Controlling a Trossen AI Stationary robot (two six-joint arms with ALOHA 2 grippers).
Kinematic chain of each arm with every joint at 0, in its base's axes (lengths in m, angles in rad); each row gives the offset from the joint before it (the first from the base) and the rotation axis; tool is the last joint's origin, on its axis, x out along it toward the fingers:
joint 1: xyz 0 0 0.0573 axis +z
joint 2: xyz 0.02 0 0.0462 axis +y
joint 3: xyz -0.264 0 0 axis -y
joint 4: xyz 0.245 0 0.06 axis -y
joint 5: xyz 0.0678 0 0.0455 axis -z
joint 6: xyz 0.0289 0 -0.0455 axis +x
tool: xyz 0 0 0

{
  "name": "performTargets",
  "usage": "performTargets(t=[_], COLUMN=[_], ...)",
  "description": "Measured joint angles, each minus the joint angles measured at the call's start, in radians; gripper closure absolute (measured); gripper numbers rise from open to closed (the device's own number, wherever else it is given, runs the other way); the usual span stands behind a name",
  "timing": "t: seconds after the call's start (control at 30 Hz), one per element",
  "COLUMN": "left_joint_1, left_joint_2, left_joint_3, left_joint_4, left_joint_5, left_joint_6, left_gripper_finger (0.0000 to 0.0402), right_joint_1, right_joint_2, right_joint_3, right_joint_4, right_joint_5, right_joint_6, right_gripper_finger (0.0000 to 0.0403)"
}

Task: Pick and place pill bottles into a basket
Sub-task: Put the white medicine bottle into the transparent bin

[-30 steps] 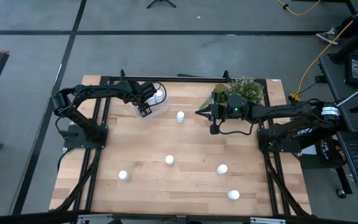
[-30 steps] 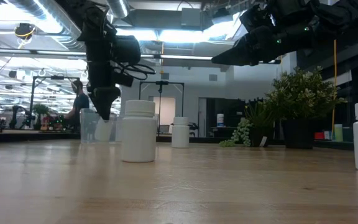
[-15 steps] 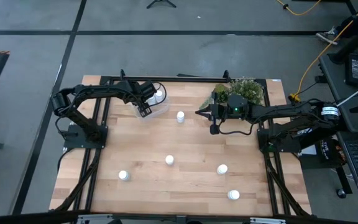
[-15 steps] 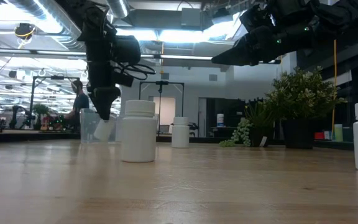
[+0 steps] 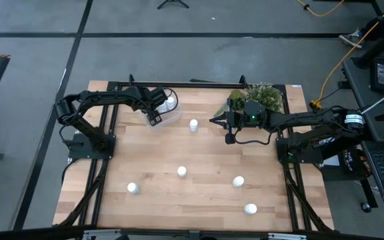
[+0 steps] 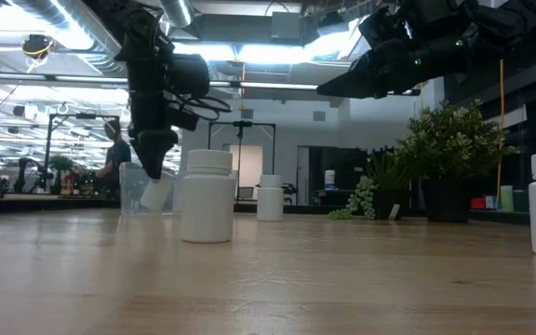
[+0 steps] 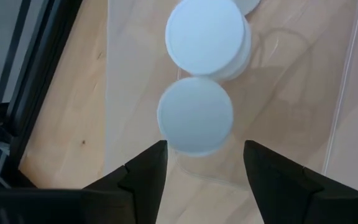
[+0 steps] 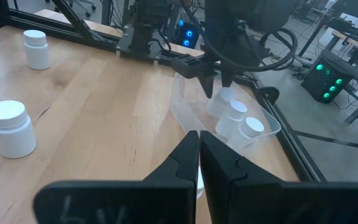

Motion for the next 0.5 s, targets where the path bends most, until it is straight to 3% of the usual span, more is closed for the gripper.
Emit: performTargets(t=[0.5], left_joint_1=[0.0], left_joint_2=[0.0], left_joint_3=[0.0], left_joint_4=[-0.058], left_joint_5=[0.0], left_joint_6=[-0.011], left_gripper_finger=[0.0202], right_joint_1=[0.0], right_joint_2=[0.0], right_joint_3=[0.0], right_joint_4=[0.0], right_joint_5=[0.0], right_joint_6=[0.0], right_gripper_finger=[0.0384])
